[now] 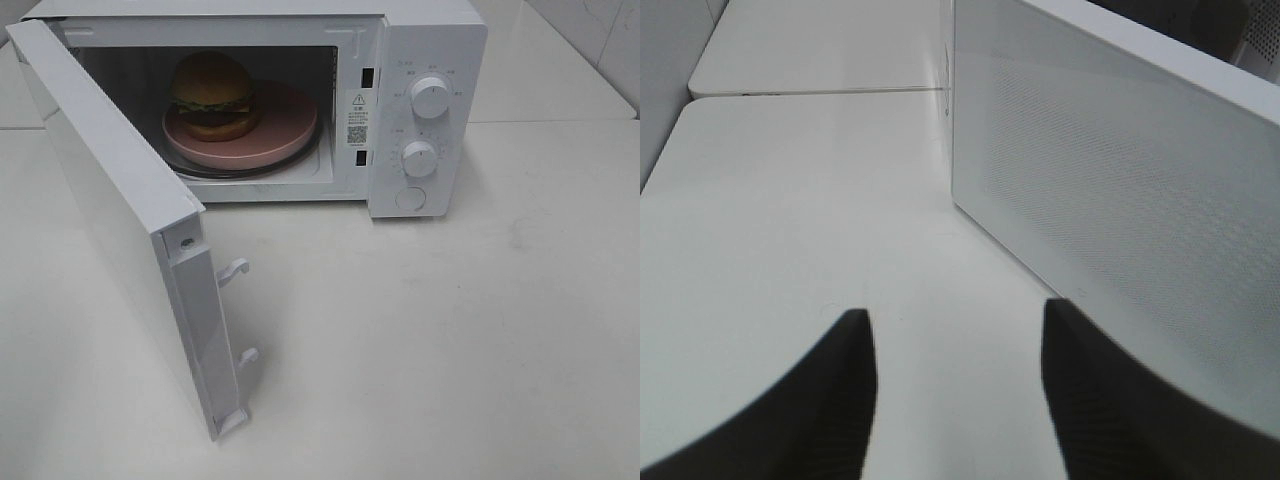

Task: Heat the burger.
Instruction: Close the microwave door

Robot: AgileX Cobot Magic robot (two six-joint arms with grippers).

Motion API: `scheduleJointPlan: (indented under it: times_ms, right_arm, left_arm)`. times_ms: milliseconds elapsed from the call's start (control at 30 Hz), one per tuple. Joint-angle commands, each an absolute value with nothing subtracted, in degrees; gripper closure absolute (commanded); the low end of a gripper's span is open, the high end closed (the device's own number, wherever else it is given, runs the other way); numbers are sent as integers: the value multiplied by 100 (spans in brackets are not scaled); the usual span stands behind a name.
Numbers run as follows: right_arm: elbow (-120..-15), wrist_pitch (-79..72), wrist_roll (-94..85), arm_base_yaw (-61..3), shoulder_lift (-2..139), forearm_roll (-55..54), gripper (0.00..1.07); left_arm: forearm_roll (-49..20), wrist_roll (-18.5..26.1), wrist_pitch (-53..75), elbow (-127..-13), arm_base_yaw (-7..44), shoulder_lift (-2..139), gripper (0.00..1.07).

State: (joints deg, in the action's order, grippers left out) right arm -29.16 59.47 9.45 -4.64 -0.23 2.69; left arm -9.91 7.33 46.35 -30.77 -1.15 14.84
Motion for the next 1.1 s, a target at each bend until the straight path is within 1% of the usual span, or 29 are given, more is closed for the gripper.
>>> scheduleJointPlan:
  times_ms: [33,67,100,133,167,300,333,367,433,467,500,533,567,600,667,700,733,767,800,833,900,933,1000,1033,1067,1100]
  right_arm:
    - [-2916,5947,945,-418,-166,258,35]
    - [-2916,5947,945,-418,-166,258,35]
    - [-2916,5947,945,-418,-166,258,35]
    - [-2916,5947,945,-418,-166,258,35]
    - [-2916,5947,945,-418,-166,258,35]
    - [-2916,5947,945,-418,-166,258,35]
    - [-2916,5947,945,-418,-166,258,35]
    - [-2916,5947,945,-418,-166,258,35]
    - [-2916,5947,945,-418,-166,258,35]
    - [-2916,5947,945,-418,-166,258,35]
    - [-2916,5947,945,-418,-166,258,35]
    - [-2916,5947,945,-418,-166,258,35]
    - [-2916,5947,945,-418,-166,258,35]
    - [-2916,5947,945,-418,-166,258,35]
    - [-2916,5947,945,-418,-166,258,35]
    - [-2916,5947,945,-418,-166,258,35]
    - [-2916,5947,945,-418,-166,258,35]
    - [-2916,5947,945,-418,-166,258,35]
    - [-2916,5947,945,-418,-166,258,35]
    - [-2916,5947,945,-418,-166,258,35]
    - [-2916,5947,945,-418,-166,258,35]
    - [-2916,5947,945,-418,-166,258,35]
    - [-2916,5947,945,-418,-166,258,35]
    - [-2916,5947,945,-418,-166,258,35]
    - [-2916,5947,945,-418,-166,258,35]
    - [-2916,5947,945,-418,-166,258,35]
  left_arm:
    - [-1043,739,4320,-3117,-120,1782,79]
    - [-1043,739,4228,-3117,-120,1931,85]
    - [-1043,739,4011,-3117,-120,2212,101]
    - [-1043,739,4011,-3117,-120,2212,101]
    - [-1043,739,3913,-3117,-120,2320,107]
    - [-1060,751,3042,-3071,-120,2934,107]
    - [-1060,751,3042,-3071,-120,2934,107]
    - [-1112,751,2527,-2934,-120,3146,107]
    - [-1129,751,2292,-2836,-120,3220,107]
    - [-1129,751,1765,-2636,-120,3392,107]
    - [-1129,751,1765,-2636,-120,3392,107]
    - [-1129,751,1134,-2378,-120,3575,107]
    - [-1129,751,814,-2275,-120,3650,107]
    - [-1129,751,814,-2275,-120,3650,107]
    - [-1129,751,-138,-1902,-120,3936,107]
    - [-1129,751,-138,-1902,-120,3936,107]
    - [-1123,751,-791,-1690,-120,4120,107]
    - [-1123,739,-1140,-1581,-120,4228,107]
    - [-1123,739,-1140,-1581,-120,4228,107]
    - [-1089,728,-1793,-1409,-120,4440,107]
    - [-1066,716,-2034,-1335,-120,4561,107]
    - [-974,665,-2527,-1192,-120,4824,107]
    - [-900,602,-2699,-1146,-120,4939,107]
    - [-590,355,-3042,-1077,-120,5231,107]
    - [-590,355,-3042,-1077,-120,5231,107]
    - [-155,69,-3249,-1077,-120,5523,107]
